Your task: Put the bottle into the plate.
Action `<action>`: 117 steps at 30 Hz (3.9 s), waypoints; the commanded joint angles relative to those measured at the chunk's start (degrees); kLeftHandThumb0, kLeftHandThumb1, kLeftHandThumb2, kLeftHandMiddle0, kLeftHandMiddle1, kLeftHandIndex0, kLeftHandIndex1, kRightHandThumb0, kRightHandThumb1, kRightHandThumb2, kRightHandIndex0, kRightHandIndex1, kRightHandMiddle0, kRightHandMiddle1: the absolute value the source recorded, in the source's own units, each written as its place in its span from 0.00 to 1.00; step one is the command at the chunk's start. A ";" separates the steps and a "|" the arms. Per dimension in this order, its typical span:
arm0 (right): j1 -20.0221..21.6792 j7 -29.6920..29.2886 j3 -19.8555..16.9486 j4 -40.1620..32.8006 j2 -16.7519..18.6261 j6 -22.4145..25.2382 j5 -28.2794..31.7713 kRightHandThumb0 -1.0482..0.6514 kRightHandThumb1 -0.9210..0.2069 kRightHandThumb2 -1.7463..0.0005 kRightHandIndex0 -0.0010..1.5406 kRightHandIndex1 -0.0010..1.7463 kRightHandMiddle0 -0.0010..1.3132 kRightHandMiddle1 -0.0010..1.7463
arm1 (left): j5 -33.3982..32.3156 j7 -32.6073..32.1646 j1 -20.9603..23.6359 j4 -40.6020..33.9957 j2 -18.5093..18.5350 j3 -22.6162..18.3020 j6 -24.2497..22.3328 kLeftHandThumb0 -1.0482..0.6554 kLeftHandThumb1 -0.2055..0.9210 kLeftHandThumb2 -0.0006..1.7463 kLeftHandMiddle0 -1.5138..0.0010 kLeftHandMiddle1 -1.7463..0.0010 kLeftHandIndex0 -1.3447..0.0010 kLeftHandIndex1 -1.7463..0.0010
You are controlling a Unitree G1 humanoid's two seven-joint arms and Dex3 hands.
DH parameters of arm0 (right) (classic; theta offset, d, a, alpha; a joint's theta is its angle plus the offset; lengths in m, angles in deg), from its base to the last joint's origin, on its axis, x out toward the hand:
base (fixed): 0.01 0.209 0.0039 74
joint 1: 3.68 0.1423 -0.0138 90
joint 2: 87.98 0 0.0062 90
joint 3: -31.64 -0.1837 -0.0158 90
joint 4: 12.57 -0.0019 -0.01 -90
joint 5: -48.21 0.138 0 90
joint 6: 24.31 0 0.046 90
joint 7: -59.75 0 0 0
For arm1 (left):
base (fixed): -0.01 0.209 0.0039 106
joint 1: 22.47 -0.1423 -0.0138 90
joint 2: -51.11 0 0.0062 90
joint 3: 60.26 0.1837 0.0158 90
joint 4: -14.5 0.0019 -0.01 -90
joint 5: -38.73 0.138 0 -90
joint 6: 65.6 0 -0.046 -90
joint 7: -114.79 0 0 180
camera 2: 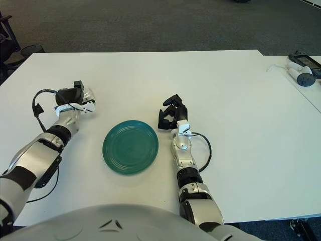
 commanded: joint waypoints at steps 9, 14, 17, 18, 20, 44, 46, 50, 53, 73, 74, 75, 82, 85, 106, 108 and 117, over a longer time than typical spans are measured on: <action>-7.06 -0.75 -0.90 5.79 0.11 6.80 0.80 0.62 0.72 0.12 0.52 0.96 0.40 1.00 | -1.04 -1.53 -2.71 4.04 -0.94 0.22 5.18 0.61 0.37 0.82 0.61 0.02 0.57 0.00; -7.02 -0.69 -0.82 5.78 0.06 7.10 0.79 0.62 0.72 0.12 0.52 0.96 0.40 1.00 | -0.63 -1.69 -2.56 4.36 -0.98 0.68 4.93 0.61 0.38 0.80 0.59 0.07 0.56 0.00; -6.91 -0.65 -0.82 5.91 0.14 7.01 0.86 0.62 0.71 0.12 0.51 0.97 0.39 1.00 | -0.65 -1.79 -2.46 4.38 -0.99 0.71 4.73 0.61 0.37 0.78 0.54 0.07 0.56 0.07; -6.90 -0.63 -0.83 5.93 0.15 6.99 0.87 0.62 0.71 0.12 0.51 0.97 0.39 1.00 | -0.65 -1.82 -2.44 4.38 -1.00 0.72 4.69 0.61 0.37 0.78 0.54 0.06 0.55 0.09; -6.93 -0.63 -0.88 5.97 0.18 6.71 0.93 0.62 0.71 0.12 0.51 0.97 0.39 1.00 | -0.74 -2.00 -2.46 4.15 -1.08 0.65 4.74 0.61 0.37 0.78 0.53 0.03 0.54 0.14; -6.45 -1.46 -0.83 6.58 0.45 6.26 0.54 0.62 0.71 0.12 0.51 0.98 0.39 1.00 | -0.99 -2.35 0.11 -0.34 1.85 0.60 4.56 0.61 0.37 0.80 0.60 0.03 0.55 0.04; -6.49 -1.48 -0.76 6.52 0.43 6.38 0.44 0.62 0.71 0.12 0.51 0.98 0.39 1.00 | -0.65 -3.50 0.02 -1.95 2.50 0.64 4.77 0.61 0.37 0.80 0.60 0.03 0.55 0.04; -6.43 -1.73 -0.74 6.61 0.62 6.35 0.39 0.62 0.71 0.12 0.51 0.98 0.39 1.00 | -0.10 -5.19 -0.28 -4.94 3.34 0.70 4.30 0.61 0.37 0.81 0.60 0.02 0.55 0.04; -6.49 -1.48 -0.65 6.47 0.59 6.30 0.45 0.62 0.71 0.12 0.51 0.98 0.40 1.00 | -0.03 -5.24 -0.43 -8.13 3.87 0.41 3.20 0.61 0.35 0.82 0.60 0.01 0.55 0.03; -5.95 -0.24 -1.45 7.12 0.80 6.28 1.90 0.62 0.68 0.13 0.48 0.99 0.38 1.00 | 2.95 2.98 -10.15 -51.17 9.57 -3.73 -1.68 0.61 0.17 0.97 0.43 0.00 0.53 0.00; -5.87 -0.19 -1.53 7.19 0.88 6.22 2.02 0.62 0.68 0.13 0.48 0.99 0.38 1.00 | 3.02 3.36 -10.32 -52.17 9.50 -3.80 -1.50 0.61 0.17 0.97 0.44 0.00 0.53 0.00; -5.83 -0.13 -1.56 7.24 0.92 6.11 2.07 0.62 0.68 0.13 0.48 1.00 0.38 1.00 | 3.13 3.61 -10.35 -52.84 9.46 -3.79 -1.14 0.61 0.17 0.97 0.44 0.00 0.53 0.00; -5.78 -0.61 -1.39 7.49 0.78 5.48 1.23 0.62 0.74 0.09 0.51 1.00 0.42 1.00 | 5.69 4.57 -8.64 -54.05 9.12 -2.58 3.57 0.61 0.21 0.94 0.46 0.00 0.56 0.00; -5.78 -0.57 -1.42 7.48 0.78 5.52 1.27 0.62 0.75 0.08 0.52 1.00 0.42 1.00 | 6.00 4.77 -9.03 -55.36 8.96 -2.51 6.63 0.61 0.24 0.93 0.47 0.00 0.58 0.00; -5.58 -0.61 -2.37 8.10 0.50 5.41 1.89 0.62 0.76 0.07 0.52 1.00 0.43 1.00 | -5.00 25.65 -18.06 -74.42 9.05 -3.88 23.89 0.61 0.34 0.85 0.53 0.01 0.64 0.00; -5.63 -0.80 -2.49 7.96 0.60 5.74 1.96 0.62 0.75 0.08 0.52 1.00 0.43 1.00 | -5.61 27.33 -18.73 -75.01 9.34 -3.66 25.62 0.61 0.35 0.84 0.53 0.01 0.64 0.00; -5.97 -1.09 -2.66 7.34 0.94 6.13 1.92 0.62 0.73 0.10 0.51 1.00 0.41 1.00 | -9.09 33.90 -20.54 -76.36 12.41 -3.73 36.29 0.61 0.35 0.84 0.53 0.02 0.65 0.00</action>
